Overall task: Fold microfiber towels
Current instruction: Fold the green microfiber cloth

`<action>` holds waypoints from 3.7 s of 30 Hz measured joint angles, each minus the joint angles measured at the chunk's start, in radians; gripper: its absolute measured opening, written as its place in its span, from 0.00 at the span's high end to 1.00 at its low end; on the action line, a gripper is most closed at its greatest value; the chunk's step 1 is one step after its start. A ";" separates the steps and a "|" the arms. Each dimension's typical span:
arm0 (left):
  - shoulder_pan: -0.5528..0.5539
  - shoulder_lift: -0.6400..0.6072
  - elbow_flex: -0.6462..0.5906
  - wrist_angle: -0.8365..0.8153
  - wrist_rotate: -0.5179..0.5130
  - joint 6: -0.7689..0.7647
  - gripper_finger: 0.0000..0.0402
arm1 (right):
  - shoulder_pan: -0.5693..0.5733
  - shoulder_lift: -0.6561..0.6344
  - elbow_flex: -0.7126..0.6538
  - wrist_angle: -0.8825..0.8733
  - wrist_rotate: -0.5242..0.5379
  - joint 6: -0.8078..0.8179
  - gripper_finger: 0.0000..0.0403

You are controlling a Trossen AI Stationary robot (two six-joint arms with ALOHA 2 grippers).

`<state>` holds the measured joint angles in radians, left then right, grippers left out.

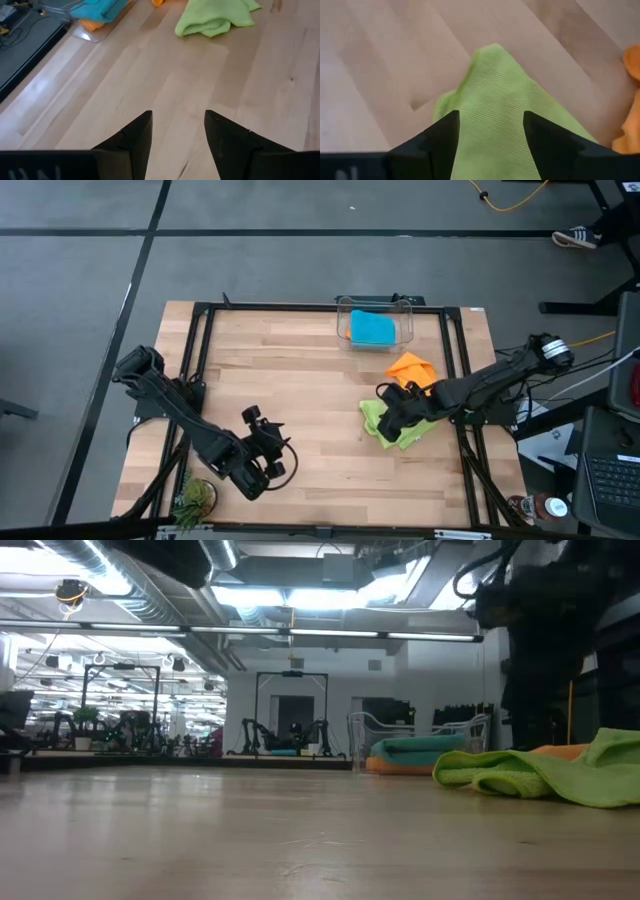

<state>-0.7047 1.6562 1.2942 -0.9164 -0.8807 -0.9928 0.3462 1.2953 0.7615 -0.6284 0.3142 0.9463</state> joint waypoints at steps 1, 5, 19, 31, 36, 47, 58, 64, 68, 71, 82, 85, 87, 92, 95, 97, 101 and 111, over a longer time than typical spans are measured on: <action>0.002 0.008 0.000 0.004 -0.002 0.001 0.57 | 0.006 0.016 0.001 0.000 0.006 0.015 0.45; 0.018 0.034 0.000 0.005 0.008 0.001 0.57 | 0.011 0.075 0.002 0.002 0.007 0.040 0.45; 0.097 0.035 0.000 0.013 0.010 0.008 0.57 | 0.008 0.164 0.002 0.037 -0.017 -0.046 0.45; 0.107 0.035 0.000 0.013 0.011 0.008 0.57 | 0.008 0.164 0.002 0.063 0.034 -0.141 0.45; 0.107 0.035 0.000 0.013 0.011 0.010 0.57 | 0.008 0.164 0.002 0.080 0.033 -0.140 0.45; 0.107 0.035 0.000 0.012 0.011 0.010 0.57 | 0.008 0.164 0.002 0.114 0.032 -0.143 0.45; 0.106 0.035 0.000 0.012 0.011 0.010 0.57 | 0.007 0.168 0.002 0.144 -0.071 -0.153 0.45; 0.106 0.035 0.000 0.013 0.011 0.009 0.57 | 0.008 0.223 0.002 0.218 -0.071 -0.145 0.45; 0.106 0.035 0.001 0.013 0.011 0.009 0.57 | 0.008 0.295 0.002 0.196 -0.070 -0.143 0.45; 0.106 0.035 0.001 0.013 0.011 0.009 0.57 | 0.007 0.336 0.006 0.178 -0.064 -0.144 0.45; 0.106 0.035 0.001 0.013 0.011 0.009 0.57 | 0.004 0.328 0.109 0.161 -0.110 -0.299 0.62; 0.106 0.035 0.001 0.013 0.011 0.009 0.57 | 0.004 0.328 0.151 0.181 -0.111 -0.330 0.73; 0.106 0.035 0.001 0.013 0.011 0.009 0.57 | 0.004 0.328 0.174 0.215 -0.110 -0.348 0.80; 0.106 0.035 0.001 0.013 0.035 0.009 0.57 | 0.004 0.332 0.188 0.188 -0.109 -0.292 0.92; 0.106 0.035 0.001 0.013 0.037 0.008 0.57 | 0.004 0.338 0.184 0.108 -0.102 -0.258 0.91; 0.106 0.035 0.001 0.013 0.037 0.008 0.57 | 0.004 0.341 0.165 0.065 -0.101 -0.244 0.87; 0.106 0.035 0.001 0.014 0.037 0.008 0.57 | 0.004 0.343 0.129 0.067 -0.100 -0.242 0.74; 0.106 0.035 0.001 0.014 0.037 0.009 0.57 | 0.004 0.347 0.115 0.086 -0.098 -0.244 0.39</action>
<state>-0.5991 1.6909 1.2949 -0.9028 -0.8433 -0.9840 0.3504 1.6421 0.8764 -0.5426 0.2157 0.7021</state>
